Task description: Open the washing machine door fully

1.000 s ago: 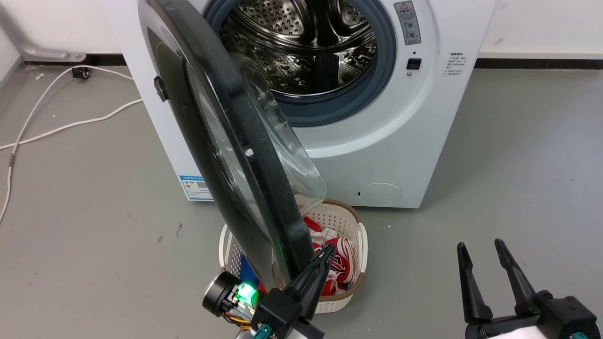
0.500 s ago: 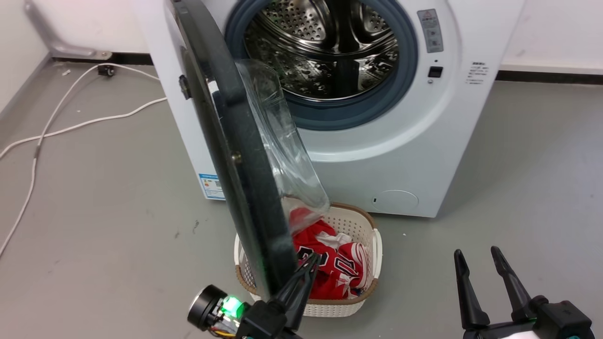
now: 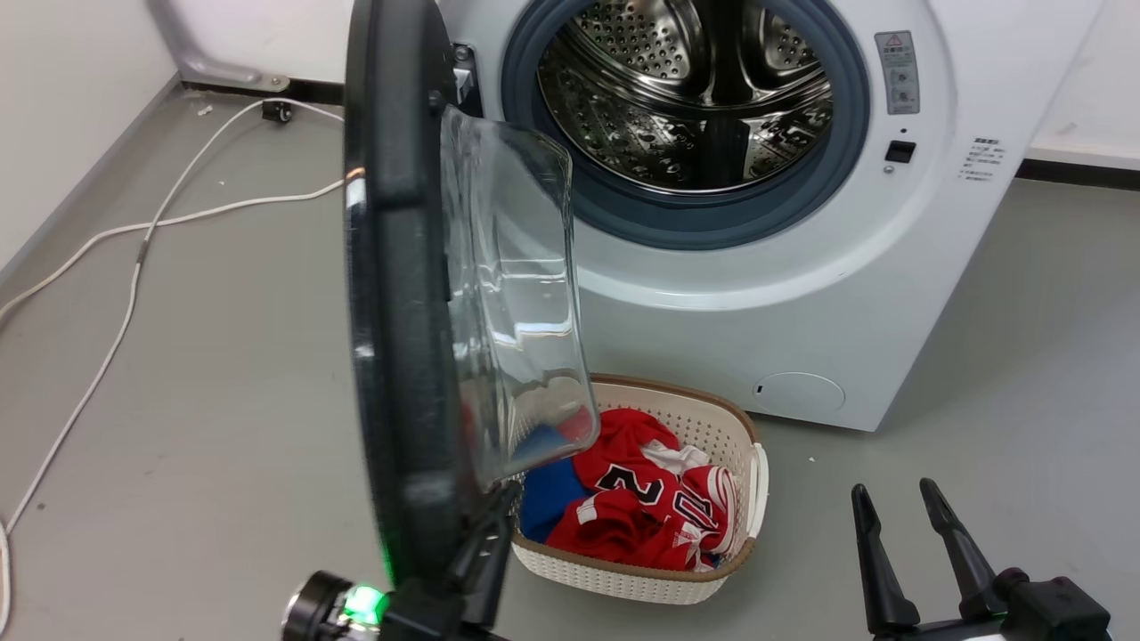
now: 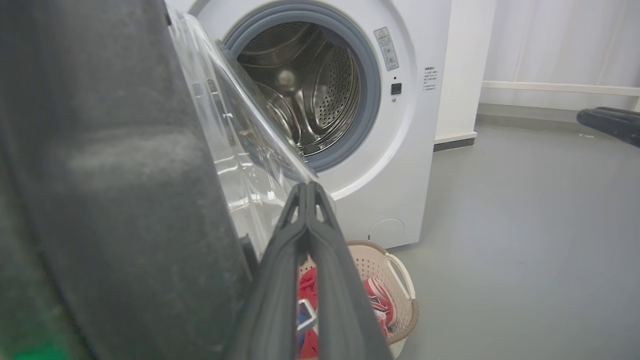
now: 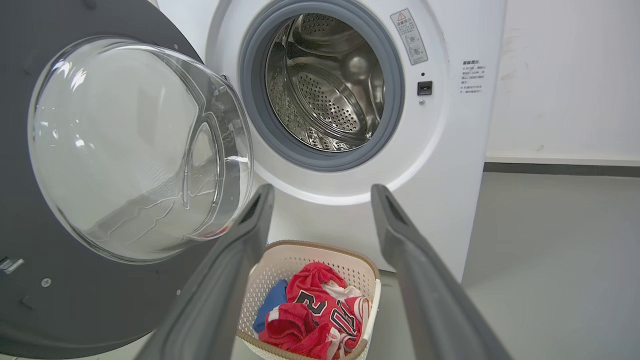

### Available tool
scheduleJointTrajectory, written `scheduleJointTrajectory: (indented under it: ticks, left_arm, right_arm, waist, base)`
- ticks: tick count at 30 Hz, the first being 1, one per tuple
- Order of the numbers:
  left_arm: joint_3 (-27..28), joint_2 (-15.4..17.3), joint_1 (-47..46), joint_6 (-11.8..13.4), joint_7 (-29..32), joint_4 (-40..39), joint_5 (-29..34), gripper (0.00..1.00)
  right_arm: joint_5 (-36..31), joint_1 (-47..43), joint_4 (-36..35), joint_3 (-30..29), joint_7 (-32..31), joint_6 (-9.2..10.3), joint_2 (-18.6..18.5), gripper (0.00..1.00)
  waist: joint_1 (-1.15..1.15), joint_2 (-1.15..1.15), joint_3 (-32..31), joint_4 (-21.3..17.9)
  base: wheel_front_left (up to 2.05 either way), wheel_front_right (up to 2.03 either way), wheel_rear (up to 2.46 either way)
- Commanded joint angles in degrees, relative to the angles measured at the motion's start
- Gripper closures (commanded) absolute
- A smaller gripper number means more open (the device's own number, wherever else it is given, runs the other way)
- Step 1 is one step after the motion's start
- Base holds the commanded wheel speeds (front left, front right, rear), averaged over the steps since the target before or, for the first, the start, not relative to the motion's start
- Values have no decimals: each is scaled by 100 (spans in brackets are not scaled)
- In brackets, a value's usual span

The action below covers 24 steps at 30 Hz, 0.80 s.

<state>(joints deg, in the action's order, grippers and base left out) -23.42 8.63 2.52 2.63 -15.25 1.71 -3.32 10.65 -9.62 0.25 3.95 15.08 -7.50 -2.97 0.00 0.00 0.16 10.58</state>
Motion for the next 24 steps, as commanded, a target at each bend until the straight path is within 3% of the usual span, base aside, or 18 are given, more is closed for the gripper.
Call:
scheduleJointTrajectory:
  ticks: [1,9,24]
  left_arm:
    - [238,88,88,128,19,7,-84,100]
    - [817,161,235,283,17,-91,-207,100]
    - [2706,208,-47,346,17,335,-609,100]
  right_arm:
    - [20,-54,17,7,11,1,19,0]
    - [-51,-55,19,11,11,1,18,0]
    - [-156,241,-24,29,11,1,18,0]
  waist:
    - [0,0,21,59]
    - [0,0,85,220]
    - [0,0,475,234]
  base:
    - [0,0,0]
    - [0,0,0]
    - [0,0,0]
